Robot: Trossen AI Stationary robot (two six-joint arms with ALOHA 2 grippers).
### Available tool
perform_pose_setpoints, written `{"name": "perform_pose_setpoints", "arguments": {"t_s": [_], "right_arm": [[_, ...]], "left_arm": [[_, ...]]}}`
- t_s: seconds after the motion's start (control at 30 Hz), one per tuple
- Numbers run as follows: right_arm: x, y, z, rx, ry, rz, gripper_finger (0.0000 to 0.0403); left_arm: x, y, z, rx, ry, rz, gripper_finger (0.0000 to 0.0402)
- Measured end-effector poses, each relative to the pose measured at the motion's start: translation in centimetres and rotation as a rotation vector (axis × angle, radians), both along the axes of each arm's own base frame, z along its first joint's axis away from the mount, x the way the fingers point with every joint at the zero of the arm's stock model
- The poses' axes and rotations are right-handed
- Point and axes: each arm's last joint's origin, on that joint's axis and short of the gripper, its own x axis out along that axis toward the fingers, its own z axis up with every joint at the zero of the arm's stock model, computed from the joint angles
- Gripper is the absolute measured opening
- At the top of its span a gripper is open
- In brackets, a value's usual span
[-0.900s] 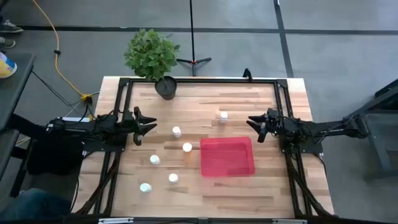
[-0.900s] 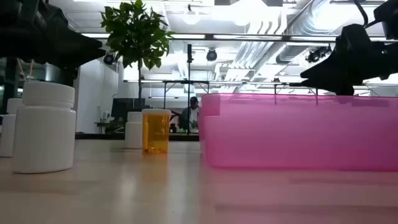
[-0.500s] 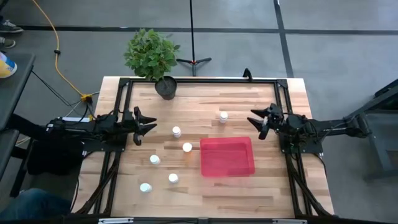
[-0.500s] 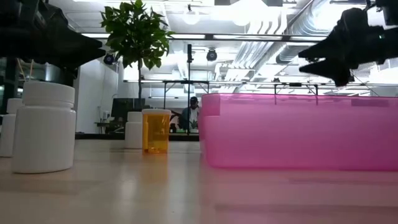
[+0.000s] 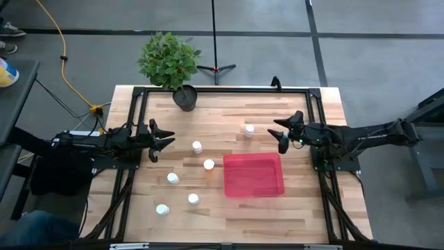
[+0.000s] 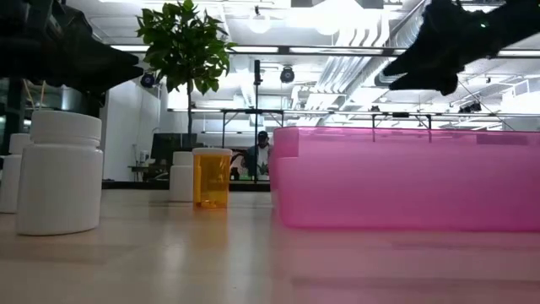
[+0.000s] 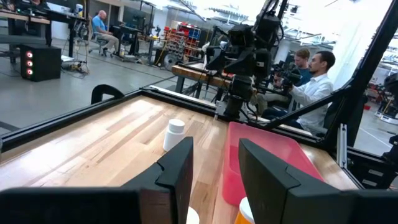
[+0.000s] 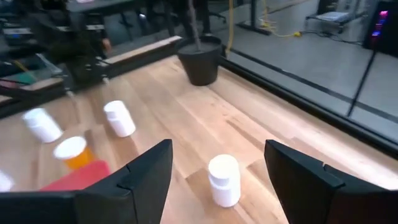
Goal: Pick and place pill bottles into a basket
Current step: Put the white pill bottle into the pink bin
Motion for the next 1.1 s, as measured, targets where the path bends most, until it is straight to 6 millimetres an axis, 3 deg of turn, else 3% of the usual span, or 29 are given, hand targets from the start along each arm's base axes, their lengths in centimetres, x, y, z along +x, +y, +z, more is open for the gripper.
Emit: {"name": "perform_pose_setpoints", "arguments": {"t_s": [0.23, 0.6, 0.87, 1.1], "right_arm": [[2.7, -1.8, 0.5, 0.059, 0.064, -0.093, 0.0245], [7.6, -4.9, 0.1, 0.096, 0.231, 0.023, 0.0245], [11.3, -7.7, -0.9, 0.187, 0.276, -0.039, 0.0245], [14.3, -8.7, -1.5, 0.198, 0.398, 0.019, 0.0245]], "left_arm": [[0.0, 0.0, 0.0, 0.0, 0.0, 0.0, 0.0163], [0.0, 0.0, 0.0, 0.0, 0.0, 0.0, 0.0163], [0.0, 0.0, 0.0, 0.0, 0.0, 0.0, 0.0163], [0.0, 0.0, 0.0, 0.0, 0.0, -0.001, 0.0163]]}}
